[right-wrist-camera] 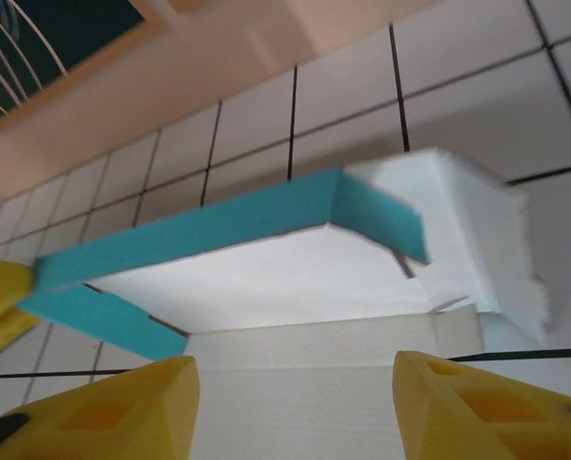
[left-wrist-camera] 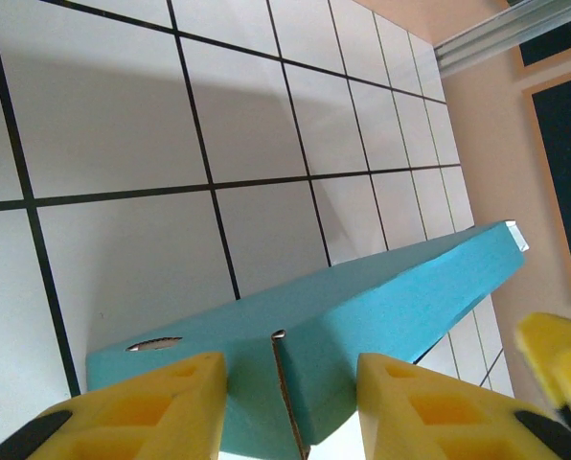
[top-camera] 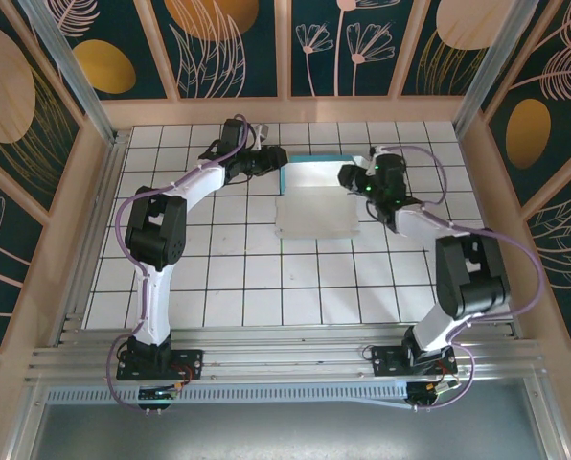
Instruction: Fold the paper box
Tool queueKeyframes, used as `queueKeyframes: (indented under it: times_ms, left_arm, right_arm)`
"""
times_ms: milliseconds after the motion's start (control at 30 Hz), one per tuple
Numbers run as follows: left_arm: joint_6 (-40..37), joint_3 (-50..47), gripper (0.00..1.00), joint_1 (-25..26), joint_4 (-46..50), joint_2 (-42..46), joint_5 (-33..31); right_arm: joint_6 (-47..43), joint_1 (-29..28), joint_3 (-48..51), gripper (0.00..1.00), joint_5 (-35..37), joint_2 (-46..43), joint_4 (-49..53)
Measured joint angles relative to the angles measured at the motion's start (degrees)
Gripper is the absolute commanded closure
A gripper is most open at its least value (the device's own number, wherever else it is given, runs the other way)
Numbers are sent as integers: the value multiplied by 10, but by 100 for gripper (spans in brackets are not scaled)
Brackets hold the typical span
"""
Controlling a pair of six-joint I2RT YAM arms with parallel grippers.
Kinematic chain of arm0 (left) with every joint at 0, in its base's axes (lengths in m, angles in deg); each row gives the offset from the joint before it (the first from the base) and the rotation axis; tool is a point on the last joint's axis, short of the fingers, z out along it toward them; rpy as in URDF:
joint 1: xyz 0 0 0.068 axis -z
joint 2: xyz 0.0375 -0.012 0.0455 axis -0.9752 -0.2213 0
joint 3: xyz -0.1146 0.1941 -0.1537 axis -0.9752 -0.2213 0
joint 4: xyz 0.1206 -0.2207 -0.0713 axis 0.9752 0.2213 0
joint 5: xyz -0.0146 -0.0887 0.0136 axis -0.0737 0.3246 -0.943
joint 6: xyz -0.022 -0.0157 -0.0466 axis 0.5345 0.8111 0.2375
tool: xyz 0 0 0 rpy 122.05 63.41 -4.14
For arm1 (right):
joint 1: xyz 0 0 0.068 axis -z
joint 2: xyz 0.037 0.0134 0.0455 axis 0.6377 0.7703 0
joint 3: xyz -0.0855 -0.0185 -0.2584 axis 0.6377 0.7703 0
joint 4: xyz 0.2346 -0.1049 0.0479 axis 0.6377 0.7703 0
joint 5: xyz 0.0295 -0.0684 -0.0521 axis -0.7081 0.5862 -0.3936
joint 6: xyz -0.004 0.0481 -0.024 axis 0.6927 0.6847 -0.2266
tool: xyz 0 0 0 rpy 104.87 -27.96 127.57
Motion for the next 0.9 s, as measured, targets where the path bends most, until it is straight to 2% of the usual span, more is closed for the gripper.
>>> queueKeyframes:
  times_ms: [100, 200, 300, 467, 667, 800, 900]
  left_arm:
    - [0, 0, 60, 0, 0, 0, 0]
    - [0, 0, 60, 0, 0, 0, 1]
    - [0, 0, 60, 0, 0, 0, 2]
    - [0, 0, 60, 0, 0, 0, 2]
    - [0, 0, 60, 0, 0, 0, 2]
    - [0, 0, 60, 0, 0, 0, 2]
    - [0, 0, 60, 0, 0, 0, 2]
  right_arm:
    - [-31, 46, 9, 21, -31, -41, 17]
    - [-82, 89, 6, 20, -55, -47, 34]
    - [-141, 112, -35, 22, -90, -2, 77]
    - [-200, 112, -100, 29, -140, 99, 106]
    - [-225, 103, -149, 37, -137, 175, 111]
    - [-227, 95, -182, 49, -129, 210, 110]
    - [-229, 90, -186, 62, -125, 222, 111]
